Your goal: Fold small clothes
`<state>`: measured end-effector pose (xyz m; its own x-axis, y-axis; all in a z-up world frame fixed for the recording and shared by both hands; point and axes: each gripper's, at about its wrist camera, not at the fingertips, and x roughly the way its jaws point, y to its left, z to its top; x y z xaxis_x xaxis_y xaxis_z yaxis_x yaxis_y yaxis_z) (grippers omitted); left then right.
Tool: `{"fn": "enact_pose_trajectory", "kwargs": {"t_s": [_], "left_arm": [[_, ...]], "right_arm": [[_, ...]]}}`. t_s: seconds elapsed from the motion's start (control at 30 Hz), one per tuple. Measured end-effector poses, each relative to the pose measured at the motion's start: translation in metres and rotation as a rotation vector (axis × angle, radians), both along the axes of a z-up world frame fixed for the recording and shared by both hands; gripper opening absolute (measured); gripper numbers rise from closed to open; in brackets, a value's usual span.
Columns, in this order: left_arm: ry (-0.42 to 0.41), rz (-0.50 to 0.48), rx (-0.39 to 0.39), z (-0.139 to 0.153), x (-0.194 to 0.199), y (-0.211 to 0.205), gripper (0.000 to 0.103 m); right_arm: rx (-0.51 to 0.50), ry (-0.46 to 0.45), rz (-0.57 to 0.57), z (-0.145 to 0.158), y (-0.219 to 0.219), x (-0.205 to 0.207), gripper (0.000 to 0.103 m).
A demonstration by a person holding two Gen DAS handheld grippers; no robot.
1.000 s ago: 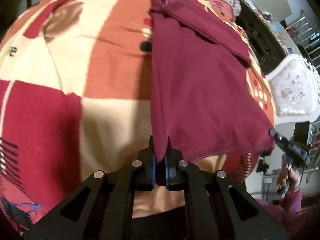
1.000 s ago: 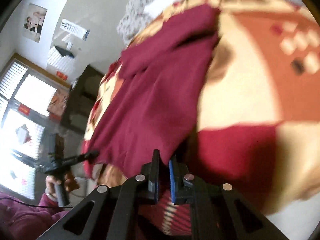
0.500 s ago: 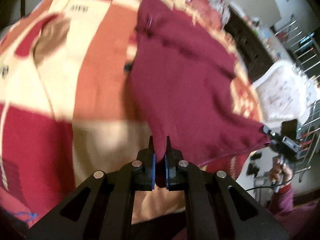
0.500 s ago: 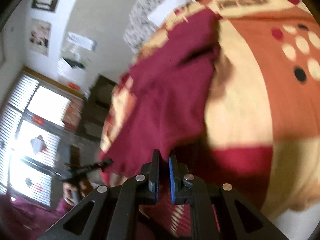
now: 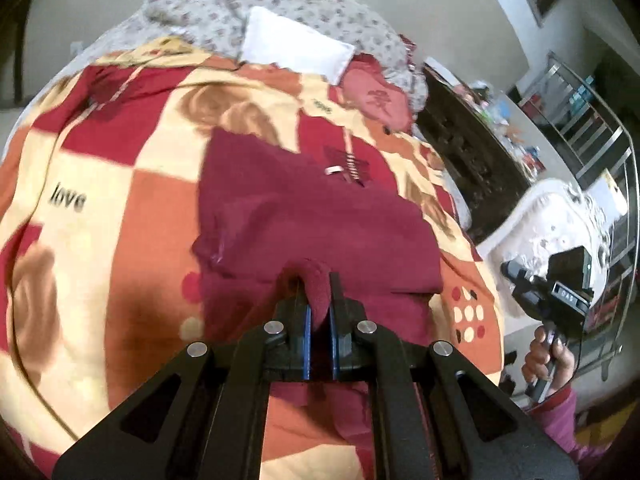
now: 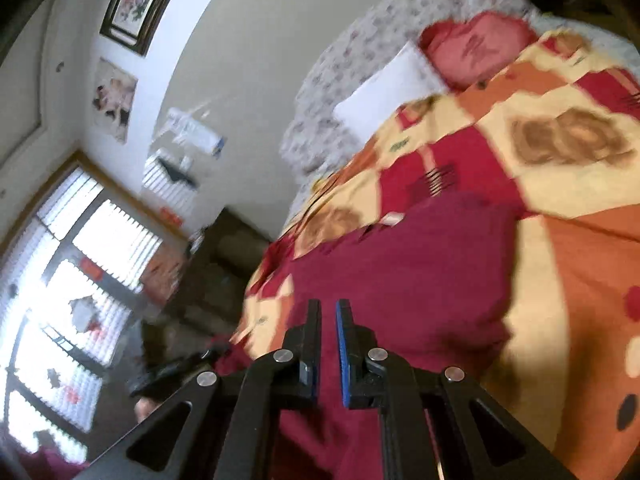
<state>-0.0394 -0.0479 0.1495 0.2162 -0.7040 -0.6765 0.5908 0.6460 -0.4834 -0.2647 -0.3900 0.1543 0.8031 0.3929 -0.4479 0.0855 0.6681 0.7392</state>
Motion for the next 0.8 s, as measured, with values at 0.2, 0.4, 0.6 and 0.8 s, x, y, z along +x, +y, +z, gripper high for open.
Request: {"fn": "enact_pose_trajectory", "kwargs": {"t_s": [0.2,0.4,0.6,0.8], "left_arm": [[-0.008,-0.029,0.032,-0.006,-0.008,0.001,0.005],[0.011,0.004,0.063,-0.016,-0.015,0.016,0.005],[0.015,0.029,0.056,-0.016,-0.027,0.029,0.005],[0.011,0.044,0.075,-0.019,-0.033,0.037,0.005]], "right_arm": [[-0.023,0.285,0.175,-0.06,0.05,-0.028,0.032],[0.209,0.417,0.216,-0.115,0.088,-0.088,0.057],[0.34,0.409,0.174,-0.14,0.111,-0.105,0.061],[0.455,0.301,0.146,-0.151,0.121,-0.08,0.052]]}}
